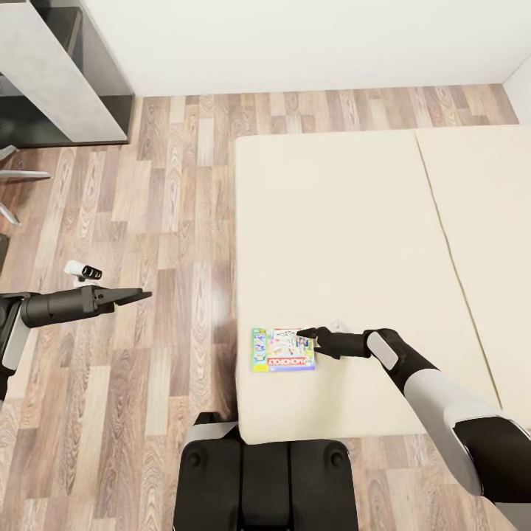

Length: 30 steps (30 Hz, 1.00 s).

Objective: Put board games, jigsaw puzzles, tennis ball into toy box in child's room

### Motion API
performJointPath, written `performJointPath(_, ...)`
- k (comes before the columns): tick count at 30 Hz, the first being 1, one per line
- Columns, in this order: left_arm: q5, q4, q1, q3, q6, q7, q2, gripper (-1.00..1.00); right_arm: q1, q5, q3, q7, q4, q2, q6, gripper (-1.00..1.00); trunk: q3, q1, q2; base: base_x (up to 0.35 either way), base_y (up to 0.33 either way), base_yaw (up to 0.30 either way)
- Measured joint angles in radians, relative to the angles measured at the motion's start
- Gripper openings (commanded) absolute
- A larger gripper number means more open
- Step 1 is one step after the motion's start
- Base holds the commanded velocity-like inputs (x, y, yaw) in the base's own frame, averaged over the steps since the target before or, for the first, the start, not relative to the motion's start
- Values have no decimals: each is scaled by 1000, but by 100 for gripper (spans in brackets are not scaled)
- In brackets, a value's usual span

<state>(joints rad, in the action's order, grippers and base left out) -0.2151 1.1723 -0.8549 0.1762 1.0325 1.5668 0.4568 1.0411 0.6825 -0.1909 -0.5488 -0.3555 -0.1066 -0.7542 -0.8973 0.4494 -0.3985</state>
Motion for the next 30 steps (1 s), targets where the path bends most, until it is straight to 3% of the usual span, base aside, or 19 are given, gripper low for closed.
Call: performJointPath(30,0,0,1,-1,0,0,0,100,0,-1,0,0,0,10,1,100,0,0,0,0,34,0)
